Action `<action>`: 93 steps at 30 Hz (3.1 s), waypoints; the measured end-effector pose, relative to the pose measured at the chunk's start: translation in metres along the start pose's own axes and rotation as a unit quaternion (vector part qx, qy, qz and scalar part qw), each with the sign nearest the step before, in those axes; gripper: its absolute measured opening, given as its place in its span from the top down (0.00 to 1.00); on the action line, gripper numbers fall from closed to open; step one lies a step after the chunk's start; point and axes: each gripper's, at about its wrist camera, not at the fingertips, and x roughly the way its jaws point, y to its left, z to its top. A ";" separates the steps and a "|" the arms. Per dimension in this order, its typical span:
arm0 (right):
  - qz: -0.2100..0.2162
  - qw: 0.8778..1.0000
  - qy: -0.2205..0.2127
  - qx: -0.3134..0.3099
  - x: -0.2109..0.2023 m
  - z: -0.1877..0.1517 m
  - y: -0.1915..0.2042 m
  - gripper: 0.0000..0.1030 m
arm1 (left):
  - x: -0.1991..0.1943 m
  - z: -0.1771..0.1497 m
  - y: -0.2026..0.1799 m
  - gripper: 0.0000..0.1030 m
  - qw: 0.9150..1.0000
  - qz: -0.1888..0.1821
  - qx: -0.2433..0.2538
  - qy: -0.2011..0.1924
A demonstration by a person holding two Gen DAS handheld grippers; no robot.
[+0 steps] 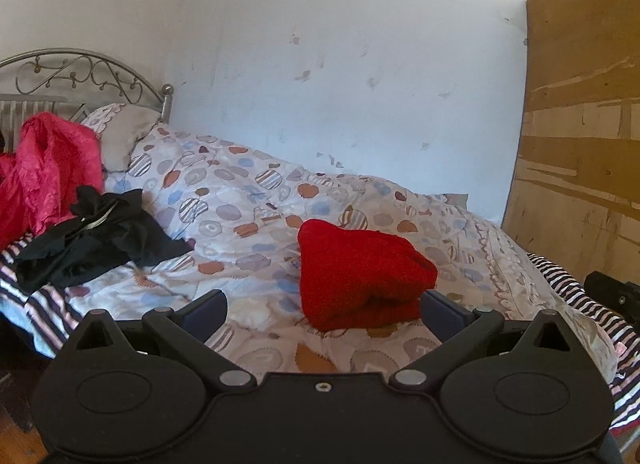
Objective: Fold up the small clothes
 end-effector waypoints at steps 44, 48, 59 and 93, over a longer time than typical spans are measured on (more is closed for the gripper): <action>-0.004 1.000 0.008 -0.010 -0.017 -0.024 0.010 0.00 | -0.009 -0.026 0.012 0.01 1.000 0.026 0.002 0.017; -0.004 1.000 0.008 -0.010 -0.016 -0.025 0.010 0.00 | -0.009 -0.026 0.012 0.01 1.000 0.025 0.002 0.017; -0.004 1.000 0.009 -0.010 -0.017 -0.025 0.011 0.00 | -0.009 -0.026 0.012 0.01 1.000 0.025 0.002 0.017; -0.005 1.000 0.010 -0.009 -0.016 -0.024 0.010 0.00 | -0.009 -0.027 0.012 0.01 1.000 0.025 0.004 0.018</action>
